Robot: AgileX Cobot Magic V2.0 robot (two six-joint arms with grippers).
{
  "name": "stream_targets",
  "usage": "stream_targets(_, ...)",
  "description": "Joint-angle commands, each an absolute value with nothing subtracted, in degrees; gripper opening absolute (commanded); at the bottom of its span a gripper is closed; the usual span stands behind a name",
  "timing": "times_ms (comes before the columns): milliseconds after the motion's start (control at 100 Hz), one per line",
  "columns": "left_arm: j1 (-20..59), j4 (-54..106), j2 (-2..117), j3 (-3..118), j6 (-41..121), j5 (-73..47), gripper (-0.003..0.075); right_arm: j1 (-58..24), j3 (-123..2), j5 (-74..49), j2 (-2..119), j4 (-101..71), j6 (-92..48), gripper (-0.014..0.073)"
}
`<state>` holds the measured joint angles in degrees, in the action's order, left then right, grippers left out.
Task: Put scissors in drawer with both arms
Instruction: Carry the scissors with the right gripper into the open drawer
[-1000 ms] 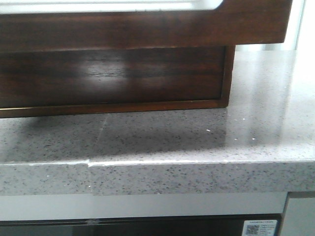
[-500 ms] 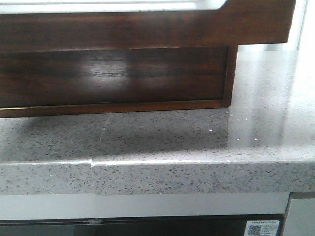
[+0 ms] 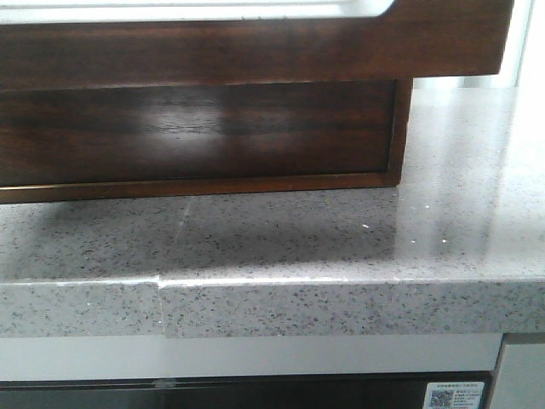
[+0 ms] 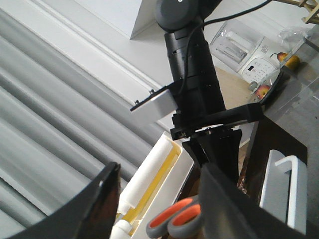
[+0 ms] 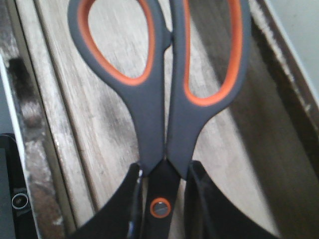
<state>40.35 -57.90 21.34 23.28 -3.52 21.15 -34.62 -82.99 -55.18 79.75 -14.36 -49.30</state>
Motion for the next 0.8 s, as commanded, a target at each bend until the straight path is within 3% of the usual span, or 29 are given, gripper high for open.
stream_targets(0, 40.78, -55.69, 21.68, 25.25, -4.35, 23.17, 0.0344, -34.76, -84.95, -53.75, 78.84, -14.08, -49.89, -0.0067)
stream_targets(270, 40.78, -55.25, 21.68, 25.25, -4.35, 23.17, 0.0344, -34.76, -84.95, -54.04, 79.62, -14.08, -49.89, -0.0056)
stream_targets(530, 40.78, -54.21, 21.68, 25.25, -4.35, 23.17, 0.0344, -34.76, -84.95, -54.04, 79.62, -14.19, -48.97, 0.0213)
stream_targets(790, 40.78, -53.74, 21.68, 25.25, -5.87, 23.17, 0.0344, -34.76, -84.95, -54.89, 79.62, -14.19, -48.76, 0.023)
